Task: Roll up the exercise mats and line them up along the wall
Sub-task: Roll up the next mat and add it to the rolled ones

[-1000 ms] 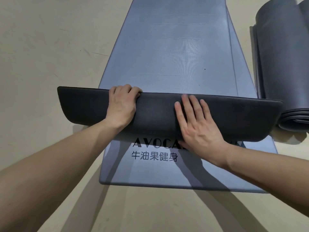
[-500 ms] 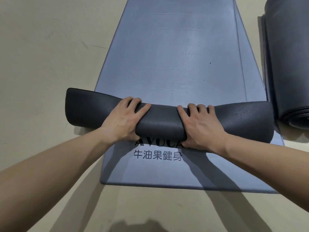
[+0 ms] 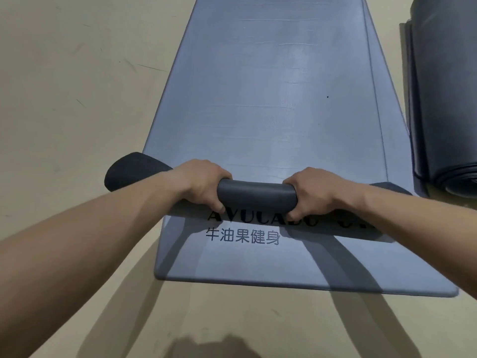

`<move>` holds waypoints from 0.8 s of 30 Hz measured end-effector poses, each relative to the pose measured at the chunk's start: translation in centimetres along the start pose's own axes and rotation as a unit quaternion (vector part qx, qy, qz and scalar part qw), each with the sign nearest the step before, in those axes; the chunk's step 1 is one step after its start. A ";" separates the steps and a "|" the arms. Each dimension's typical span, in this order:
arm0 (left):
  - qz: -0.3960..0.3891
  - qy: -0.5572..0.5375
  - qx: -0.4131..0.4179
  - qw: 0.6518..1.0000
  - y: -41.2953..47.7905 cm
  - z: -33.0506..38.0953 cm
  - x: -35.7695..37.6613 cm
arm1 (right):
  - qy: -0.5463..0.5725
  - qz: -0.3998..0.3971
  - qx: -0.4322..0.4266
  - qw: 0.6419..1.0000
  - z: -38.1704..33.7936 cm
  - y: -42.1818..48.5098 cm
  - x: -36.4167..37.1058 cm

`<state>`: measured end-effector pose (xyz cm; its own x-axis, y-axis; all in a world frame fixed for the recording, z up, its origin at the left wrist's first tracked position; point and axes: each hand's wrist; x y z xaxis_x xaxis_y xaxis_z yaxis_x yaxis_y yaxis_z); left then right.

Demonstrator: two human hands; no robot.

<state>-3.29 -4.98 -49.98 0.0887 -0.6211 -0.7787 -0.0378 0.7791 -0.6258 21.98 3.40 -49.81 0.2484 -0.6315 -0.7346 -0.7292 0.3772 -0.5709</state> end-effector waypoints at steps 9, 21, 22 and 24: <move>0.088 0.026 -0.091 0.992 0.5 -1.6 -0.4 | 0.156 -0.086 -0.035 0.983 2.7 3.1 -3.3; -0.002 -0.055 -0.120 0.991 1.0 -6.2 -1.0 | -0.181 0.121 0.006 0.976 1.8 1.1 -2.0; -0.010 -0.064 -0.119 0.991 1.2 -6.4 -1.2 | -0.232 0.177 0.021 0.956 1.9 -0.2 -0.6; -0.018 -0.067 -0.112 0.991 1.4 -6.5 -1.4 | -0.247 0.215 0.046 0.944 2.3 -2.9 1.8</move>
<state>-9.95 -3.61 -50.04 0.2257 -0.6192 -0.7521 -0.2515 0.7088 -0.6591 25.98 2.72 -50.31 0.2244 -0.0224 -0.9742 -0.7780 0.5979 -0.1929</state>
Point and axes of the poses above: each hand's wrist, its own y-axis towards the middle knuckle, its own x-axis out of the palm, z = x × y, and after that the axes turned 9 degrees about -x, right-handed
